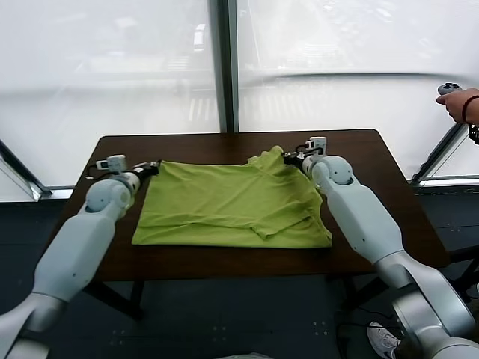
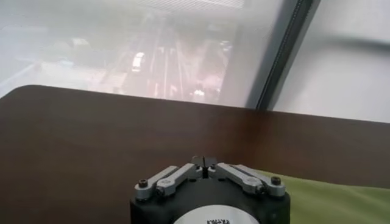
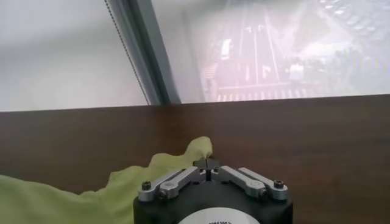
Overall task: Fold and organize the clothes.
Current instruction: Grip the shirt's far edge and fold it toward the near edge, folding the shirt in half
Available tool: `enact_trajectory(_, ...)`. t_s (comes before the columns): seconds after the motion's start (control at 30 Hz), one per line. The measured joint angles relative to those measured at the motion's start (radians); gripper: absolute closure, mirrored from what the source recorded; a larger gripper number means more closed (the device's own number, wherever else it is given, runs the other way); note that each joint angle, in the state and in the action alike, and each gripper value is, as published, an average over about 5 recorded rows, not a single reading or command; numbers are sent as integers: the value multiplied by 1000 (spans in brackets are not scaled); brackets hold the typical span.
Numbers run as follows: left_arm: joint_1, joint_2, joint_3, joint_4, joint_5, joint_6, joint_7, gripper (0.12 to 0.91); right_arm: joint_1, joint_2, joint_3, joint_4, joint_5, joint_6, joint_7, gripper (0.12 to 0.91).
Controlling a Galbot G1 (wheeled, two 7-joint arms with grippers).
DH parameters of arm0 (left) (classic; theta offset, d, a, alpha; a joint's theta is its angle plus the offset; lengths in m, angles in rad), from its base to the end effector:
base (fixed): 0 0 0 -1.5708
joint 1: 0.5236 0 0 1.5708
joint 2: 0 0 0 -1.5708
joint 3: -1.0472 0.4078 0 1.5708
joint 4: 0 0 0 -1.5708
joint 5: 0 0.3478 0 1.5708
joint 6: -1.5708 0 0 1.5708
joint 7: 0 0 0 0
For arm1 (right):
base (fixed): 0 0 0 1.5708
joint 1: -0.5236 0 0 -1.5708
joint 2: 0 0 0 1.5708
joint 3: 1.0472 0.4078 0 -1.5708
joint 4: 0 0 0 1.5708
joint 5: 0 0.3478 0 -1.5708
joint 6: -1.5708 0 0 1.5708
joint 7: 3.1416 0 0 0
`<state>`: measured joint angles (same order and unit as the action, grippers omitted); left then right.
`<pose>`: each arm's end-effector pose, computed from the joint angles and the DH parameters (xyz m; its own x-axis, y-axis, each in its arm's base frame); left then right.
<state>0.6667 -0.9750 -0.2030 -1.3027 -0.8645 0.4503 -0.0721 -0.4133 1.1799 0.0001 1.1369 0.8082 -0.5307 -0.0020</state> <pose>0.4712 0.1931 -0.3211 -0.8815 0.1097 0.4593 0.0328 0.9845 -0.1722 0.5592 -0.0652 -0.2993 -0.8111 -0.3296 0.4832 -0.2577 0.9430 0.2108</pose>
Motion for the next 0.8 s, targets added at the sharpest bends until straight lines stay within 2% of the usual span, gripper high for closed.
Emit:
enact_trajectory(0.2, 37, 18, -33, -51, -11, 4, -2, 869, -20, -32, 9, 42, 31, -6, 8, 885)
enact_trajectory(0.47, 86, 34, -77, -100, -17, 6, -5, 869, -64, -104, 21, 156, 96, -23, 26, 885)
enact_trajectory(0.8, 210, 69, -154, -234, -41, 9, -7, 869, -135, -181, 47, 313, 155, -59, 55, 885)
